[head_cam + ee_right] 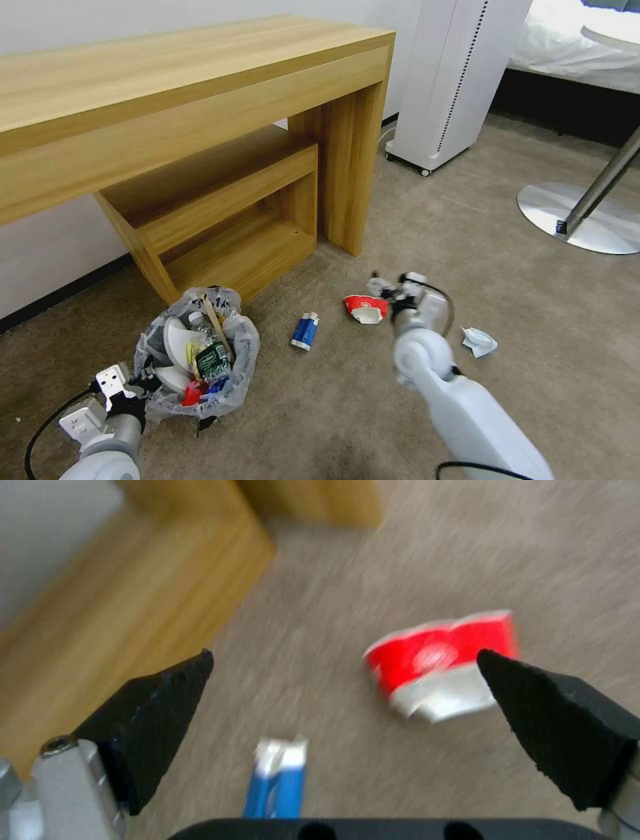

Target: Pick up the trash bin and place the garbage on the floor into it.

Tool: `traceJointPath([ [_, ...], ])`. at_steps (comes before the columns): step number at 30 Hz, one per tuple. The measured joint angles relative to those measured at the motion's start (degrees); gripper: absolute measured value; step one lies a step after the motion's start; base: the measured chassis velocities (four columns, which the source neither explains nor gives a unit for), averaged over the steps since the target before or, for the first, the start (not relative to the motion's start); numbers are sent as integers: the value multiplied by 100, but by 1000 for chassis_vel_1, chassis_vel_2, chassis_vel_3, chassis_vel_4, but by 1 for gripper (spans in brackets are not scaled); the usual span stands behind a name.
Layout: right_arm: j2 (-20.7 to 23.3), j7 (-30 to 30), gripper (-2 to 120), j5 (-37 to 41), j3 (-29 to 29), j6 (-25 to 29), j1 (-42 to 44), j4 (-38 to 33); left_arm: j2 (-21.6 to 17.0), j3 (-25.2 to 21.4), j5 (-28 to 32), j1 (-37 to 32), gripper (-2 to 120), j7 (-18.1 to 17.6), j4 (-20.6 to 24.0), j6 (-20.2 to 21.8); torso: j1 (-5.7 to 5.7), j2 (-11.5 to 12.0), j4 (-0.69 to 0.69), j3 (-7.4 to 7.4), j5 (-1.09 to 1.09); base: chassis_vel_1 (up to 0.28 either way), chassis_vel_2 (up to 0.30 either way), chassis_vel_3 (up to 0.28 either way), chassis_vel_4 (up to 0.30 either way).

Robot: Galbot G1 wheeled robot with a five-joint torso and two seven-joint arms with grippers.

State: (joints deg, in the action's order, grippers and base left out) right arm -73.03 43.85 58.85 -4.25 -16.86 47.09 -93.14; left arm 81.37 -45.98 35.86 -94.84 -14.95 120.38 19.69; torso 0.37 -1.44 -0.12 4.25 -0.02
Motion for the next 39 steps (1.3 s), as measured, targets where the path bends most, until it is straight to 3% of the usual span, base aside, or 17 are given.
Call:
traceJointPath([
  [3, -305, 182, 100, 226, -396, -177, -454, 666, 68, 20, -72, 18, 0, -1, -44, -35, 0, 0, 1, 0, 1, 0, 0, 0, 0],
  [10, -821, 318, 100, 264, -515, -232, -793, 1617, 105, 38, -122, 49, 0, 1, -71, -59, 0, 0, 0, 0, 1, 0, 0, 0, 0],
  [23, -1526, -167, 100, -190, -526, -147, -884, 2967, 121, 24, -121, 38, 0, -6, -54, -78, 0, 0, -1, 0, 1, 0, 0, 0, 0],
  [39, -1927, -695, 100, -550, -644, 38, -1341, 4260, 78, 27, -78, -69, 0, 3, 141, -126, -1, 0, -1, 0, 2, 0, 0, 0, 0],
])
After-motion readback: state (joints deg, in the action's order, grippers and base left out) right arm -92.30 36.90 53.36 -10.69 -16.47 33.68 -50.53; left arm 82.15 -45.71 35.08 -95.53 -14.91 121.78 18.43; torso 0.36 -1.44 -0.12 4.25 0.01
